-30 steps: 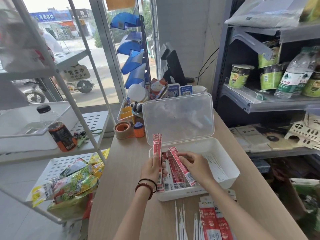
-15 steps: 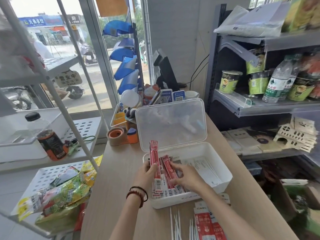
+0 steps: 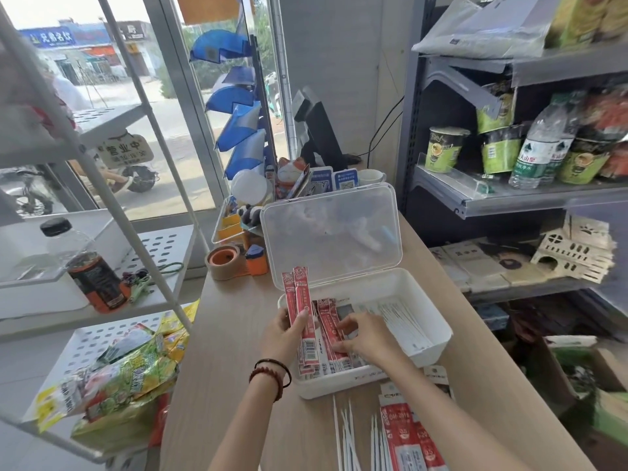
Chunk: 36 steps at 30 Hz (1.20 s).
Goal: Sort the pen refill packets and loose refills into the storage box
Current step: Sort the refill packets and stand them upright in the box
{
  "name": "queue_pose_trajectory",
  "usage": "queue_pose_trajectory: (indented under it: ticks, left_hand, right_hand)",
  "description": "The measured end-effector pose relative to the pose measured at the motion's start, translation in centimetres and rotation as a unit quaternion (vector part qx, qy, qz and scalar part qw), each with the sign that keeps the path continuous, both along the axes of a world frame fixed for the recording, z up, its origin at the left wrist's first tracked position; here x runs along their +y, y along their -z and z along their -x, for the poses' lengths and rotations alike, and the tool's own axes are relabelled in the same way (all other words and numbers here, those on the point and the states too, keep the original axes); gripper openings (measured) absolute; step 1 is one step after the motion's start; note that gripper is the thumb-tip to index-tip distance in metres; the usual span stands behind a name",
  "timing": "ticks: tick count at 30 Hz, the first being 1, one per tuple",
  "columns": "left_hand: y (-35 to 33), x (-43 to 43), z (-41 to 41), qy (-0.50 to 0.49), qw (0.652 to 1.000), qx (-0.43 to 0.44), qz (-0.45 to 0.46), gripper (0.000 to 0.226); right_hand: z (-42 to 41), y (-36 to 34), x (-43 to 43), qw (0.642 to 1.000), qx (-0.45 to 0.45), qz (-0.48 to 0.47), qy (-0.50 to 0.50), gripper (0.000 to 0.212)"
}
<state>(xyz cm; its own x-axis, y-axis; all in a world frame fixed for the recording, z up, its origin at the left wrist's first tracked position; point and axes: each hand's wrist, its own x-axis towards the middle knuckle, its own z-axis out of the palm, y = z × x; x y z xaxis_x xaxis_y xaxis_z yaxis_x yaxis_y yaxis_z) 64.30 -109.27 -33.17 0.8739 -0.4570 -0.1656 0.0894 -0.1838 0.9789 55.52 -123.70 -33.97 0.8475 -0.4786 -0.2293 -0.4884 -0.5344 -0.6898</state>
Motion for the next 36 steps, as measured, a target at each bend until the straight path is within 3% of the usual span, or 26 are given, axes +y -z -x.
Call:
queue_pose_trajectory:
  ticks: [4,7,11,19,26,31,36]
  left_hand:
    - [0.1,-0.1,0.2,-0.008,1.000,-0.016,-0.007,0.019]
    - [-0.3,0.1,0.4,-0.004,1.000,-0.030,-0.006,0.025]
    - [-0.9,0.1,1.0,-0.010,0.996,-0.080,-0.039,0.027]
    - [-1.2,0.2,1.6,-0.007,0.990,-0.107,-0.091,0.012]
    - [-1.0,0.2,1.7,-0.027,0.989,-0.106,-0.099,0.018]
    - [-1.0,0.2,1.5,-0.026,0.990,-0.093,-0.099,0.017]
    - [-0.9,0.1,1.4,-0.031,0.989,-0.101,-0.099,0.023]
  right_hand:
    - [0.2,-0.3,0.1,0.999,-0.043,0.008,0.004,0.043]
    - [0.3,-0.7,0.1,0.995,-0.086,-0.043,-0.035,0.032]
    - [0.6,-1.1,0.2,0.987,-0.097,-0.092,-0.093,0.038]
    - [0.6,-1.4,0.3,0.977,-0.156,-0.135,-0.049,0.045]
    - [0.5,-1.0,-0.9,0.950,-0.198,-0.241,0.032,0.014]
    - [0.3,-0.5,-0.7,0.977,-0.163,-0.124,0.056,0.025]
    - [-0.1,-0.3,0.2,0.994,-0.099,-0.041,-0.036,0.042]
